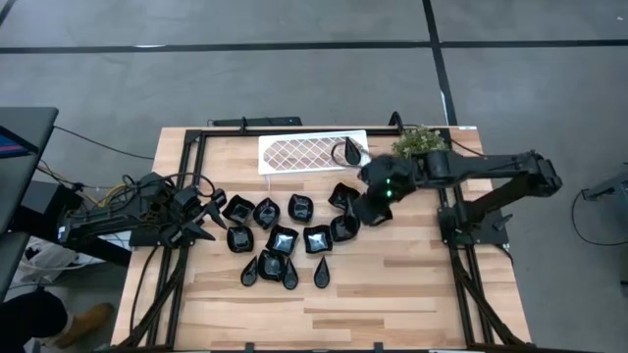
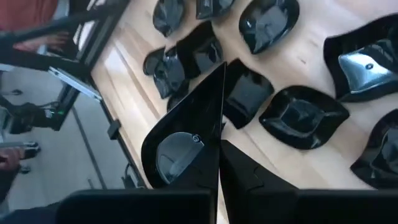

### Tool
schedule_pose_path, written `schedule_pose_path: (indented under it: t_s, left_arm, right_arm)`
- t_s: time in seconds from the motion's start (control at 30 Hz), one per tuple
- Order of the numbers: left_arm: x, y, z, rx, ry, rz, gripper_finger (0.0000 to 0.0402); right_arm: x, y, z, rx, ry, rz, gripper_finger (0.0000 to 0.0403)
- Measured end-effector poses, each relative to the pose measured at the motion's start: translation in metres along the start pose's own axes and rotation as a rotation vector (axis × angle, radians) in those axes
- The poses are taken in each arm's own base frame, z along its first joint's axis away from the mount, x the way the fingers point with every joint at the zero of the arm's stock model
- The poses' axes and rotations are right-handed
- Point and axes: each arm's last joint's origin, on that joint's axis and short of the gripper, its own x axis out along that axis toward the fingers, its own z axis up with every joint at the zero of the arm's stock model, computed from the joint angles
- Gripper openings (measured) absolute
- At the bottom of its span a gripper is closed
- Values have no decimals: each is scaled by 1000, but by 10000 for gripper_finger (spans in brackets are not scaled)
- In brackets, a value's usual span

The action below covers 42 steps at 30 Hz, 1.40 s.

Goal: Pick & Place Mini shaped plates
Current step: Stack the drop-shaped plate on top of the drop-shaped plate on the shelf

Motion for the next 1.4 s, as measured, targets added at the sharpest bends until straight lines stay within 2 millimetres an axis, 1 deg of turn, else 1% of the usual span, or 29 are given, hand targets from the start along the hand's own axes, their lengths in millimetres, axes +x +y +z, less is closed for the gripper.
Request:
schedule_pose_path:
  t_s: [0.23,0.57,0.93,1.1,1.23,1.33,1.4]
  left_arm:
    - [0,0,0,2,-2,-1,182]
    - [0,0,1,5,-4,-2,182]
    - [0,0,1,10,-9,-3,182]
    - [0,0,1,11,-9,-4,182]
    - [0,-1,1,14,-12,-4,182]
    - [0,-1,2,16,-14,-6,182]
    - [0,-1,2,16,-14,-5,182]
  right_arm:
    - [-8,-23,26,-20,-24,17,0]
    - [-23,-62,59,-26,-101,-17,0]
    - [-41,-96,81,-56,-189,-77,0]
    - [-35,-111,91,-57,-183,-114,0]
    - [-20,-124,102,-71,-145,-105,0]
    - [-12,-133,114,-70,-111,-120,0]
    - [-11,-136,124,-85,-89,-136,0]
